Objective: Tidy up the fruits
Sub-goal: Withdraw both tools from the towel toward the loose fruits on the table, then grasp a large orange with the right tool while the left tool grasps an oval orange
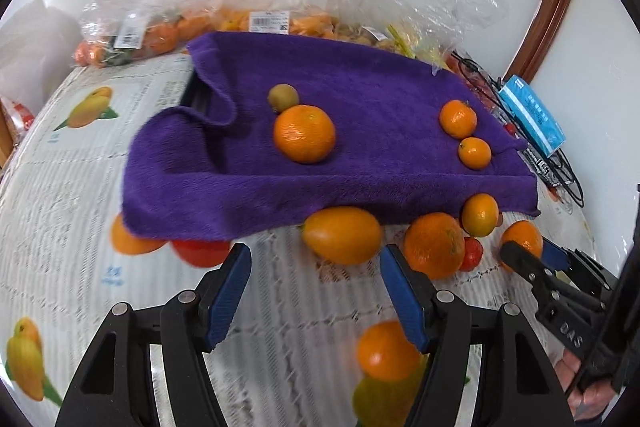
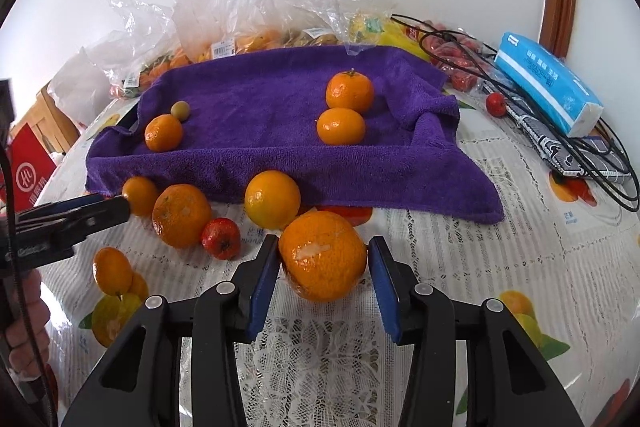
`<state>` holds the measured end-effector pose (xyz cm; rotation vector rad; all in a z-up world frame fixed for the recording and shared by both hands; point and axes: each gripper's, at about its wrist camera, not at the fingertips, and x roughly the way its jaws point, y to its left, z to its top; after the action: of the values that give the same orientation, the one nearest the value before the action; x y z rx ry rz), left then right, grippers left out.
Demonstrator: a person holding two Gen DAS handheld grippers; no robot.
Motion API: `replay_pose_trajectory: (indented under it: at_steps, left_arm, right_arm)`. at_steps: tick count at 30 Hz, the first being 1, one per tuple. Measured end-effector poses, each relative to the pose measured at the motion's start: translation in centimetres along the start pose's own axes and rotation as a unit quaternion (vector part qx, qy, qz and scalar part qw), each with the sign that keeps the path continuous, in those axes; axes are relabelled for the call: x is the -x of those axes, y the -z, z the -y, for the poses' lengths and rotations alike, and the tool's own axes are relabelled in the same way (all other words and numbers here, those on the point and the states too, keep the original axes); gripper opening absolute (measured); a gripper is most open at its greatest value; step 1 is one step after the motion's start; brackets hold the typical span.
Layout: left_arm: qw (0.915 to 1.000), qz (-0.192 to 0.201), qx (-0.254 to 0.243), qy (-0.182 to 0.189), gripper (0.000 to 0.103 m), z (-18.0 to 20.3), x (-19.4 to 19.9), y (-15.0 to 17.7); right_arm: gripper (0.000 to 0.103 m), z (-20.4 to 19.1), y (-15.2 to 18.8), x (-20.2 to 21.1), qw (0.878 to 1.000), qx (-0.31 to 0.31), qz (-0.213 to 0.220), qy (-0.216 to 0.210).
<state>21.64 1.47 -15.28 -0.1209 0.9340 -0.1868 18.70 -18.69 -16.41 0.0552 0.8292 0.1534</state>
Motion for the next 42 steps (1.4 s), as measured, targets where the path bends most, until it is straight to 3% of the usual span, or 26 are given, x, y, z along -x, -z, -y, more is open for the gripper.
replay_pose_trajectory:
  at_steps: [12,14,16,18,32,38,40,41,42]
  left_arm:
    - [0.9992,0.011,-0.022,-0.032,0.065,1.5,-1.7,-0.3]
    - [0.9986,0.016,-0.031,-0.039,0.061,1.8,-1.8,-0.2]
    - [0.9978,0.02,-0.045,-0.045,0.047,2.3,-1.8,-0.1]
    - [0.9974,0.021,-0.049,-0.048,0.047,2.4,-1.8,-0.1]
    - [0.9996,0.012,-0.011,-0.021,0.046,0.5,-0.4,0.6]
    - [0.9995,0.023,-0.004,-0.022,0.046,-0.1,1.2,1.0]
    - [0.9993,0.027,-0.004,-0.025,0.046,-0.2,1.7,1.1]
    - [0.9992,0.029,-0.003,-0.027,0.046,-0.3,2.0,1.1]
    - [0.9992,0.03,-0.002,-0.027,0.046,-0.4,2.2,1.1]
  right_arm:
    - [0.045,0.1,0.2,-0.1,1.0,-0.013,0.004,-0.007]
    - [0.045,0.2,0.2,-0.1,1.0,-0.013,0.004,-0.008]
    - [0.045,0.2,0.2,-0.2,1.0,-0.014,0.0,-0.005]
    - [0.045,0.3,0.2,-0.5,1.0,-0.016,-0.006,-0.001]
    - [0.044,1.8,0.3,0.6,0.999,-0.046,0.014,-0.02]
    - [0.044,2.1,0.3,1.9,0.999,-0.048,0.02,-0.005]
    - [0.036,2.1,0.1,2.7,0.998,-0.048,0.028,-0.004]
    - [0.017,2.0,0.0,3.1,0.998,-0.047,0.031,-0.004]
    - [0.014,2.0,-0.1,3.4,0.998,-0.046,0.033,-0.006]
